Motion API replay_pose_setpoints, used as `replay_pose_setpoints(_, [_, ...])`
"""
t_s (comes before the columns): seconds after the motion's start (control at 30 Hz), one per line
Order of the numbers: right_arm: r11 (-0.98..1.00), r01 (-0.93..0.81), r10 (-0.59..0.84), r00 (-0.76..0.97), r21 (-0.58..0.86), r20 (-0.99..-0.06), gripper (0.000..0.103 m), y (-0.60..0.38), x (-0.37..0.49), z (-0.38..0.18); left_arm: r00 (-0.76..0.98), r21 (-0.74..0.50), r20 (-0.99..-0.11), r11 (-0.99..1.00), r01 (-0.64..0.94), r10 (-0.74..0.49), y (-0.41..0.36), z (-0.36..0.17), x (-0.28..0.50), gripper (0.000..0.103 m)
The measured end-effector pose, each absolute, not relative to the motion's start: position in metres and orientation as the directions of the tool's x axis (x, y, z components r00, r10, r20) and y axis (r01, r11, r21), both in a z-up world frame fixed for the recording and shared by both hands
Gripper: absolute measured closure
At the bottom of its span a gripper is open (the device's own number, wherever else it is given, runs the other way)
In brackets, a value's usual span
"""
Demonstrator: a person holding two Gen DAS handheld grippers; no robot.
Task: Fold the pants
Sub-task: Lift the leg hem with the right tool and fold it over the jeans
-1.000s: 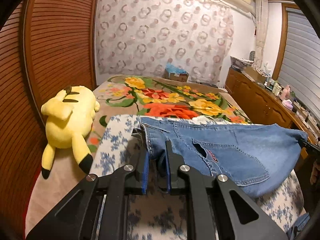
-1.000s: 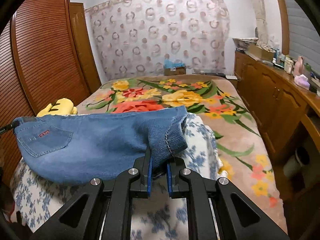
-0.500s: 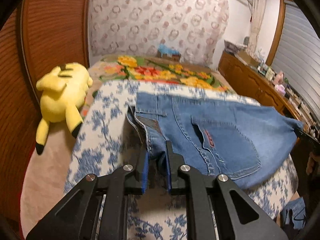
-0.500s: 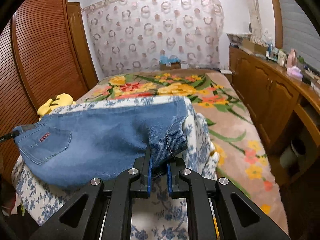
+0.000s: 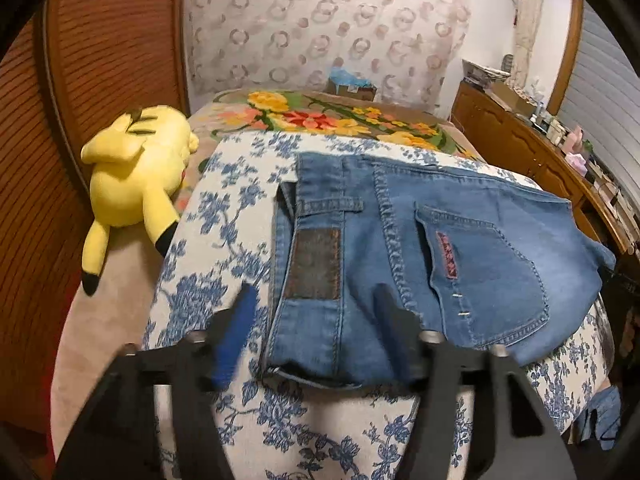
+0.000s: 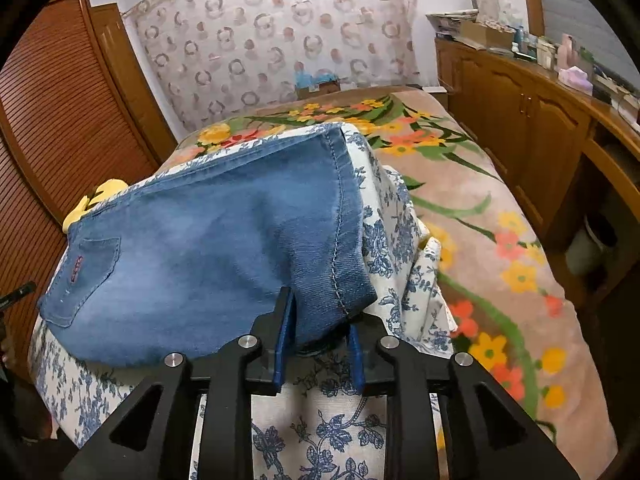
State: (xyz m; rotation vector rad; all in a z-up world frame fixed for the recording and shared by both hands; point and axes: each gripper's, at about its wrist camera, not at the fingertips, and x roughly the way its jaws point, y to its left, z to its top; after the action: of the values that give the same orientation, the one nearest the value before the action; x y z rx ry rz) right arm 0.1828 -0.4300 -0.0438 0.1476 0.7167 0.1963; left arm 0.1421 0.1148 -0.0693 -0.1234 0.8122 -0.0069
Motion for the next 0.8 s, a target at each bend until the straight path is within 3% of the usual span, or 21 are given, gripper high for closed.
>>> replay_pose_setpoints(0.07, [0.972, -0.129, 0.226, 0.746, 0.197, -0.627, 0.077, -0.427, 0.182, -0.039, 0.694, -0.109, -0.717, 0.994, -0.02, -0.064, 0.109, -0.068, 0.145, 0.025])
replay_pose_setpoints(0.67, [0.971, -0.137, 0.226, 0.795, 0.197, -0.563, 0.077, -0.419, 0.162, -0.03, 0.639, -0.097, -0.743, 0.977, 0.192, -0.199, 0.019, -0.081, 0.18, 0.025])
replay_pose_setpoints(0.77, [0.97, -0.161, 0.233, 0.813, 0.18, -0.533, 0.097, -0.407, 0.159, -0.024, 0.628, -0.112, -0.747, 0.973, 0.202, -0.217, 0.011, -0.084, 0.183, 0.025])
replay_pose_setpoints(0.8, [0.969, -0.172, 0.24, 0.816, 0.176, -0.525, 0.097, -0.403, 0.159, -0.024, 0.624, -0.113, -0.75, 0.972, 0.206, -0.219, 0.009, -0.085, 0.185, 0.025])
